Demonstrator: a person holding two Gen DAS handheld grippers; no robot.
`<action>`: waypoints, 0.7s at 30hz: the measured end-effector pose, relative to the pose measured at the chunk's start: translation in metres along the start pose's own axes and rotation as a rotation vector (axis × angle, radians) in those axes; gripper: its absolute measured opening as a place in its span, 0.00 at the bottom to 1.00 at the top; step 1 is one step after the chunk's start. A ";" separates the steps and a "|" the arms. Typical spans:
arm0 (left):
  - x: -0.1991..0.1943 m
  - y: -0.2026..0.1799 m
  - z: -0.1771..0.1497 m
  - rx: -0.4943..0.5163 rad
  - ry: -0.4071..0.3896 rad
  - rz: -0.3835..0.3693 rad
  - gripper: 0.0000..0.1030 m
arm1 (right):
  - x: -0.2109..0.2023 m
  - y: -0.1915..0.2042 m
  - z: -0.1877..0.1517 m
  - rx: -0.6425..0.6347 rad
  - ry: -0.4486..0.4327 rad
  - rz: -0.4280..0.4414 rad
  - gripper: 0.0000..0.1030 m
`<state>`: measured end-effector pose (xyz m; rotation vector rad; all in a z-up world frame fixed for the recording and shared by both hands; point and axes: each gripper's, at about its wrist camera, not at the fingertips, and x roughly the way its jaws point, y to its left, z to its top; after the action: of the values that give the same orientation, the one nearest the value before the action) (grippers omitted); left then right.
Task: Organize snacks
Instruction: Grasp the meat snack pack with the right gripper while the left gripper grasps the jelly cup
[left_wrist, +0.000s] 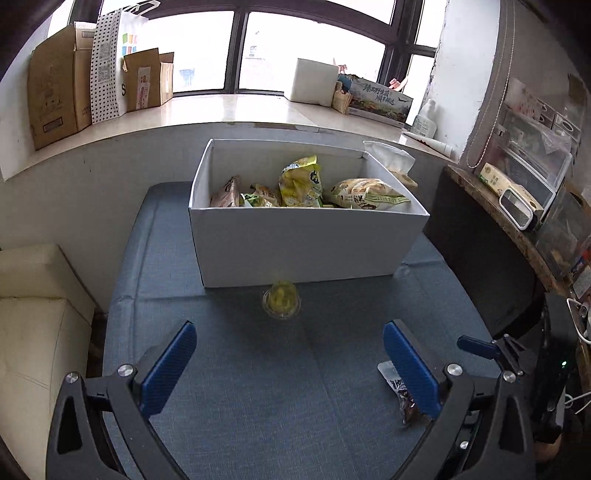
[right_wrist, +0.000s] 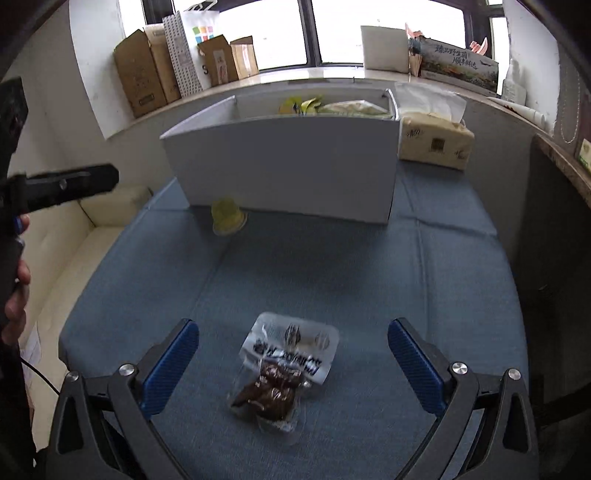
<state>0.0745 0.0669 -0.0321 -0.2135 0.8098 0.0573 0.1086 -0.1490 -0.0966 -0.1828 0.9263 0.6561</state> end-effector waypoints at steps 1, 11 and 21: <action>-0.002 -0.001 -0.003 0.005 -0.005 0.010 1.00 | 0.004 0.003 -0.005 -0.006 0.009 0.000 1.00; 0.009 0.004 -0.018 -0.019 0.037 0.008 1.00 | 0.029 0.012 -0.019 -0.071 0.070 -0.004 1.00; 0.018 0.002 -0.025 -0.020 0.060 0.015 1.00 | 0.041 0.021 -0.022 -0.113 0.102 -0.064 0.75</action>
<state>0.0688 0.0633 -0.0617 -0.2292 0.8707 0.0730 0.0985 -0.1237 -0.1394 -0.3475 0.9782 0.6450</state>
